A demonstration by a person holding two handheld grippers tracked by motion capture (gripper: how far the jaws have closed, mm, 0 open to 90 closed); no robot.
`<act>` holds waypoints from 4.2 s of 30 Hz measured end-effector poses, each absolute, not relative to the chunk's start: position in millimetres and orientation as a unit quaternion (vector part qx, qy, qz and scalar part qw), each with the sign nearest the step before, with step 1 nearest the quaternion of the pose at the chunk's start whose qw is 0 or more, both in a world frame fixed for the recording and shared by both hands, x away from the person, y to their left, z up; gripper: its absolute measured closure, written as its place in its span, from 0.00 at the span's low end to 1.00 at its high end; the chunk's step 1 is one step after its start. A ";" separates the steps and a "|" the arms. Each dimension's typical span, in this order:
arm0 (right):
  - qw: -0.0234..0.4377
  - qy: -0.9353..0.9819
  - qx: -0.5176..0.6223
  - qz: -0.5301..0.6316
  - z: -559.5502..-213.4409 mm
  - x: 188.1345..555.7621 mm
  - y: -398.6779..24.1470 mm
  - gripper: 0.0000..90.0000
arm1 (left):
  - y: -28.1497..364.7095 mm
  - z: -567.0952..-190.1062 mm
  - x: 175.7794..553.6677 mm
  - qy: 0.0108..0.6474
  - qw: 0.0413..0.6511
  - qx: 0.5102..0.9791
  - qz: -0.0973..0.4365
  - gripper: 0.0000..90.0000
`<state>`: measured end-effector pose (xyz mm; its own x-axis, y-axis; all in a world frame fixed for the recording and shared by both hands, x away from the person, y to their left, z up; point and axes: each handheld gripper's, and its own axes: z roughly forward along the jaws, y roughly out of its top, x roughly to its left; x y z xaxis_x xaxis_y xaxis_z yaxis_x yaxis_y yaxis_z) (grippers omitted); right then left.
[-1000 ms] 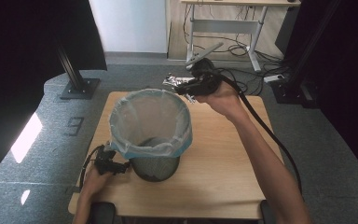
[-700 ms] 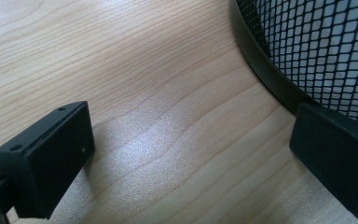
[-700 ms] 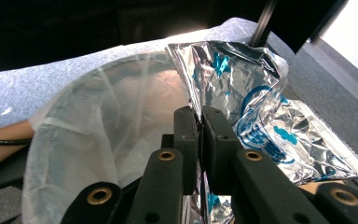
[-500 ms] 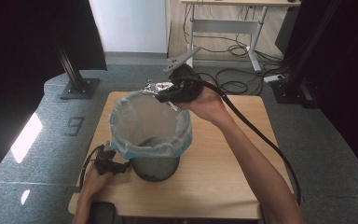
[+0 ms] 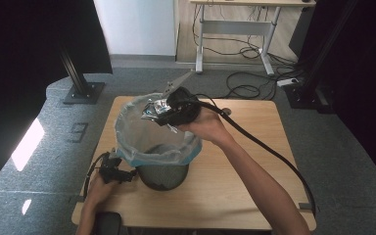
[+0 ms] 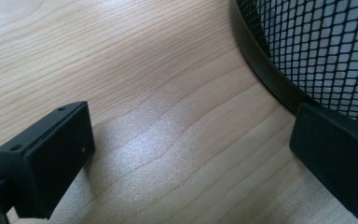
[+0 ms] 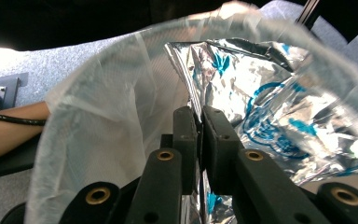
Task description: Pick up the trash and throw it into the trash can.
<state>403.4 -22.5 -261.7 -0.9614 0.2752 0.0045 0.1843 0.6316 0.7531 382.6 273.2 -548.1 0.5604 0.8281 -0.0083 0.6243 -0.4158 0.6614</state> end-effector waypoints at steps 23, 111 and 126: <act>0.053 0.916 0.122 0.378 -299.6 406.3 -28.9 0.56 | 273.1 -548.1 382.6 0.440 0.314 0.826 0.162 0.00; 0.207 0.841 0.310 0.392 -356.8 409.6 -245.1 0.00 | 273.0 -548.0 382.3 0.441 0.313 0.825 0.162 0.00; 0.214 0.841 0.326 0.376 -415.3 394.6 -263.0 0.00 | 273.1 -548.0 382.3 0.441 0.313 0.825 0.162 0.00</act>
<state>394.6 -263.0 -415.3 -0.6965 0.7083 -0.1148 0.3864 0.5051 0.7717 382.3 273.1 -548.0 0.5587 0.8293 -0.0080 0.6259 -0.4153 0.6601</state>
